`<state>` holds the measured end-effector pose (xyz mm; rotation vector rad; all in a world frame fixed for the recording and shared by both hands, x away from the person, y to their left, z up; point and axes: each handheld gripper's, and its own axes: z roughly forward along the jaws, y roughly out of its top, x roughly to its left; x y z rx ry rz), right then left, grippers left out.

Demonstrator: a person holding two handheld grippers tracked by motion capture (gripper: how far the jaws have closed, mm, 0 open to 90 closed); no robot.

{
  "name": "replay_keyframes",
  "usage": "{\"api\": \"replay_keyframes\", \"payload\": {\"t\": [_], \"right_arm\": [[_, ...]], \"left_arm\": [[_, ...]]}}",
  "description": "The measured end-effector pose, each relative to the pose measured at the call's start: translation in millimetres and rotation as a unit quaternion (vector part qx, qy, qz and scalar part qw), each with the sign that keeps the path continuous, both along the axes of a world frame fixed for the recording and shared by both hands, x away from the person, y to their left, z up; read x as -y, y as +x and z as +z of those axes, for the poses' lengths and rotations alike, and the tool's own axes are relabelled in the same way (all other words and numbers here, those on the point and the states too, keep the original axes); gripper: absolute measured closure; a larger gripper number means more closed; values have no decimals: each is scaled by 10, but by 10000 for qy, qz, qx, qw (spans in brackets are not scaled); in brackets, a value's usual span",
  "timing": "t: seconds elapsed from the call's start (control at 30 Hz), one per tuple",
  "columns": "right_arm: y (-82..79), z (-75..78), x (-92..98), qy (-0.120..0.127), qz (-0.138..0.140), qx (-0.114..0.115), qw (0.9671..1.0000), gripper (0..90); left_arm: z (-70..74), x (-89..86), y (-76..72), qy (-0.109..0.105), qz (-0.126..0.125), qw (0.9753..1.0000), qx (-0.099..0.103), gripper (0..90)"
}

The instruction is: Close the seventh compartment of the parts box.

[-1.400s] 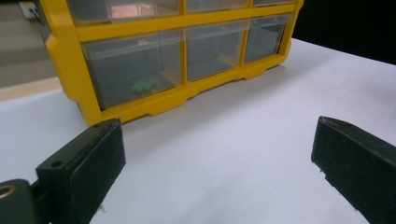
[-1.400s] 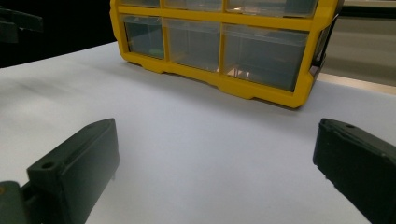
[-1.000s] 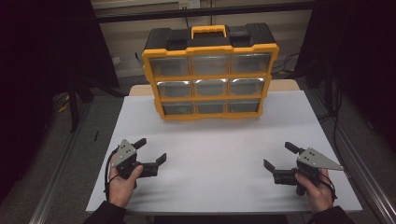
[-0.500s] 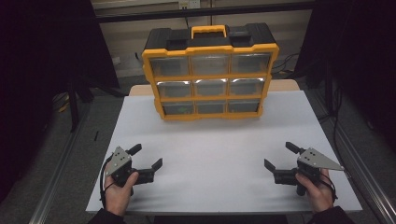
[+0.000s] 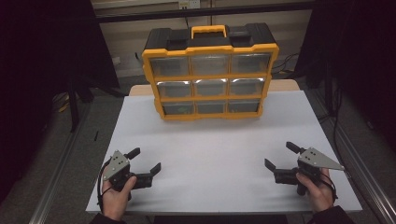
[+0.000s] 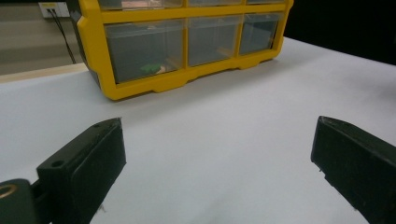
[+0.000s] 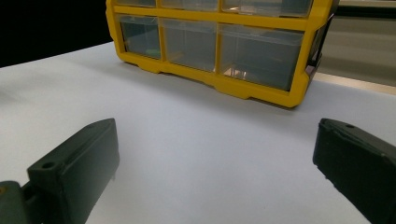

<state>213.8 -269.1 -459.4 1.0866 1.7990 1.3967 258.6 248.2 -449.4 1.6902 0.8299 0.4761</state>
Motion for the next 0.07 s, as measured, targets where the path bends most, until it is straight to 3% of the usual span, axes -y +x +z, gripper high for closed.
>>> {"api": "replay_keyframes", "payload": {"t": [0.07], "right_arm": [[-2,-1,1,12,-2,-20,10000,4]], "left_arm": [[8,-17,4,82,107,9999,66,31]]}}
